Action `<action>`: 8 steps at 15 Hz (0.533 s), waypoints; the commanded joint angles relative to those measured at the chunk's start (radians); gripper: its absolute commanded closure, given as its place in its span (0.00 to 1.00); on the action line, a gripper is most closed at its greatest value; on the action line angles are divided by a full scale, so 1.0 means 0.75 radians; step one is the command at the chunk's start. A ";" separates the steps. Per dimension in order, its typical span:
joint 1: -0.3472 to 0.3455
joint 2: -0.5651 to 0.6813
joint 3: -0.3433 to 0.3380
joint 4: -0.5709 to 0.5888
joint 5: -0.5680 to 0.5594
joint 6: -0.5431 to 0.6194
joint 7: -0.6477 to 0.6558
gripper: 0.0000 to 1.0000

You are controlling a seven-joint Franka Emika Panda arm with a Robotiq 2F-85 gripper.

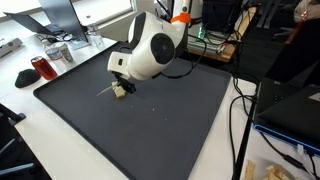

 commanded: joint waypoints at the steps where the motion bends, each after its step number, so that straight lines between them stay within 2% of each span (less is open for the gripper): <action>1: -0.090 -0.082 0.054 -0.039 0.035 0.021 -0.070 0.99; 5: -0.189 -0.150 0.091 -0.077 0.115 0.114 -0.162 0.99; 8: -0.262 -0.200 0.106 -0.115 0.234 0.208 -0.270 0.99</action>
